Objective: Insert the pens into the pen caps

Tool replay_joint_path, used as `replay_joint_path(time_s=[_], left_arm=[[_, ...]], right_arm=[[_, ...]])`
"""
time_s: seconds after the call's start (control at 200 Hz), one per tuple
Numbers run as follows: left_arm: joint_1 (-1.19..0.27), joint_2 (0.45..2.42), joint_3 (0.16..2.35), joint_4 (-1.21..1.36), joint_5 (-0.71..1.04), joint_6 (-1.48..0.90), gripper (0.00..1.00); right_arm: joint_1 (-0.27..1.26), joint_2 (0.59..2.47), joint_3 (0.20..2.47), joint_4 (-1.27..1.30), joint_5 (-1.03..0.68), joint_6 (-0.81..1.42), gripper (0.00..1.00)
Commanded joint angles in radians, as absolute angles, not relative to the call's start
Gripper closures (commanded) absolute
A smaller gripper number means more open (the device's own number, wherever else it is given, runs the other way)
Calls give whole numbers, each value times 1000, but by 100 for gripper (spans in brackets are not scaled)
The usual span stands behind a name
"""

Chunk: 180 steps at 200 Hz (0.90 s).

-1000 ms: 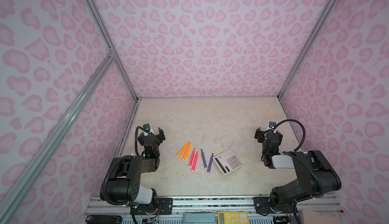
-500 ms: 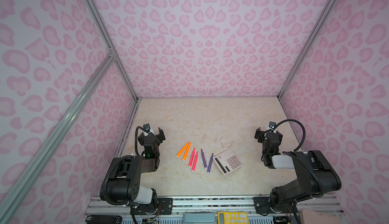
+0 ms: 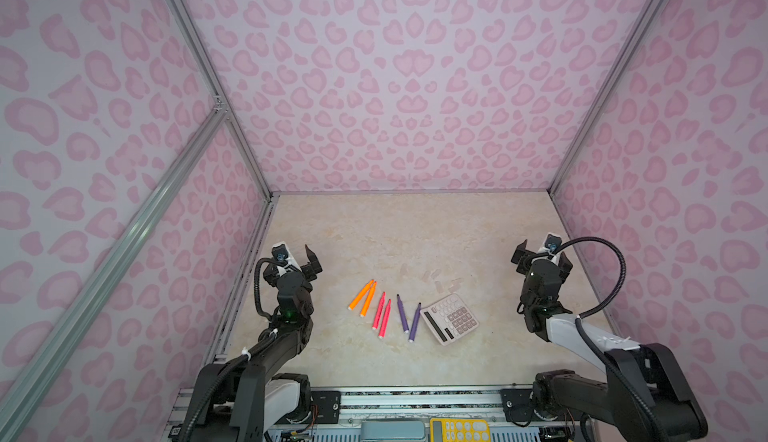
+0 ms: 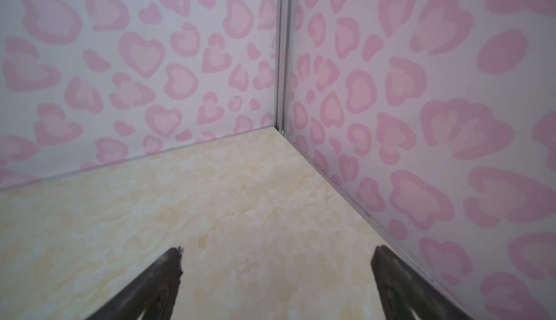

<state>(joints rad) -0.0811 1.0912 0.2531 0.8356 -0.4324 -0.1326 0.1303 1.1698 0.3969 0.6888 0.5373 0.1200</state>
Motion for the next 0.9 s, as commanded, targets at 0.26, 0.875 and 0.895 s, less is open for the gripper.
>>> replay_joint_path(time_s=[0.26, 0.875, 0.895], left_arm=[[-83, 645, 473, -24, -406, -537, 2], [-84, 935, 535, -260, 97, -552, 2], [-89, 943, 532, -266, 97, -552, 1]], right_arm=[[38, 754, 480, -1, 261, 664, 0], [103, 798, 552, 18, -2, 628, 1], [123, 833, 571, 13, 8, 617, 4]])
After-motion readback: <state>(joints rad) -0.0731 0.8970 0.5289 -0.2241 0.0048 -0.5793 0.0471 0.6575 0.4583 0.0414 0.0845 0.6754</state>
